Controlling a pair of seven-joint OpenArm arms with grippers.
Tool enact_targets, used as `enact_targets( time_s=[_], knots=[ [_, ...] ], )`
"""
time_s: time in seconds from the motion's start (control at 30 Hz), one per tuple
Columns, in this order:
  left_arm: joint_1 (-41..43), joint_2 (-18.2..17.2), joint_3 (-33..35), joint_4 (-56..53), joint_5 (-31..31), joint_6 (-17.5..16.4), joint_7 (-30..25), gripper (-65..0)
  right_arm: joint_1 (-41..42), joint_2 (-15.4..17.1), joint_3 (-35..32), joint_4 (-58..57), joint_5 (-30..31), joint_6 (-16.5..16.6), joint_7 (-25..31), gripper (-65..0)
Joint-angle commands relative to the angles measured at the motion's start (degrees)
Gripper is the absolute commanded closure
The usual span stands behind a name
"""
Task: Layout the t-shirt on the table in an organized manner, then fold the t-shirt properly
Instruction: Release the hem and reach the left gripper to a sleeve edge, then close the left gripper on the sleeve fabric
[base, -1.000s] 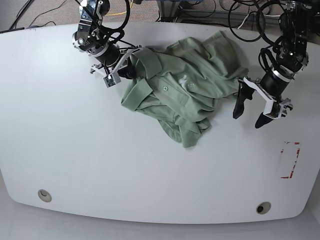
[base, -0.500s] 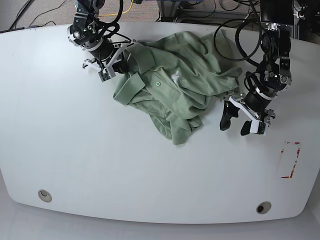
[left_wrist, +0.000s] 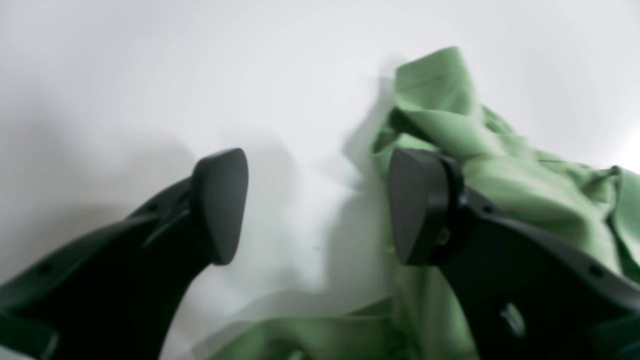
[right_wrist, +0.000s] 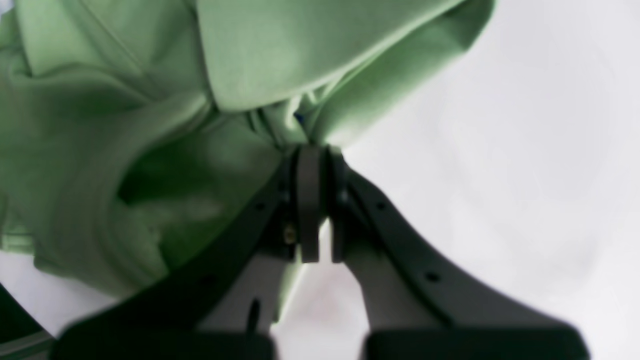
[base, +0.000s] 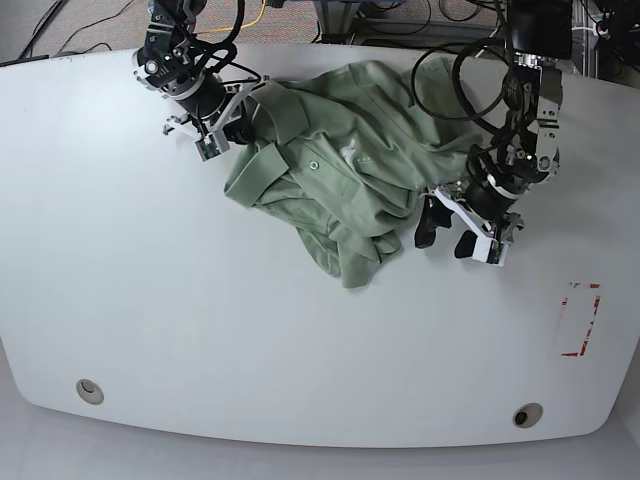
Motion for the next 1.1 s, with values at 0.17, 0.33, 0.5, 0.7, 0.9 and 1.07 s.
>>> enact_targets(
  time_s=[0.17,0.33,0.5,0.7,0.9,1.07],
  knots=[
    [5.0,-6.7,-2.4,4.2,-0.6,0.2,-1.4,-41.9,0.3,0.2,0.1,1.1,0.5,0.1,0.5,0.0],
    [7.9,-8.8,-7.2,3.6,-3.0,-2.1,-1.5,-41.9,0.6,0.6,0.1,0.9,0.5,0.1,0.5,0.0],
    [9.4,-8.8,-11.1,1.9,-5.8,-9.4,-1.3,-41.9,1.0,0.5,0.1,0.9,0.5,0.1,0.5,0.0],
    [9.5,-8.6,-11.1,-0.3,-6.6,-12.1,2.1,-41.7,1.0,0.5,0.0,0.8,0.5,0.1,0.5,0.0],
    [9.5,-8.5,-11.1,-3.0,-10.2,-13.2,3.5,-41.7,1.0,0.5,0.0,0.8,0.5,0.1,0.5,0.0],
    [9.5,-8.5,-11.0,-4.6,-13.3,-13.2,3.5,-41.7,1.0,0.5,-0.1,0.8,0.5,0.1,0.5,0.0]
  ],
)
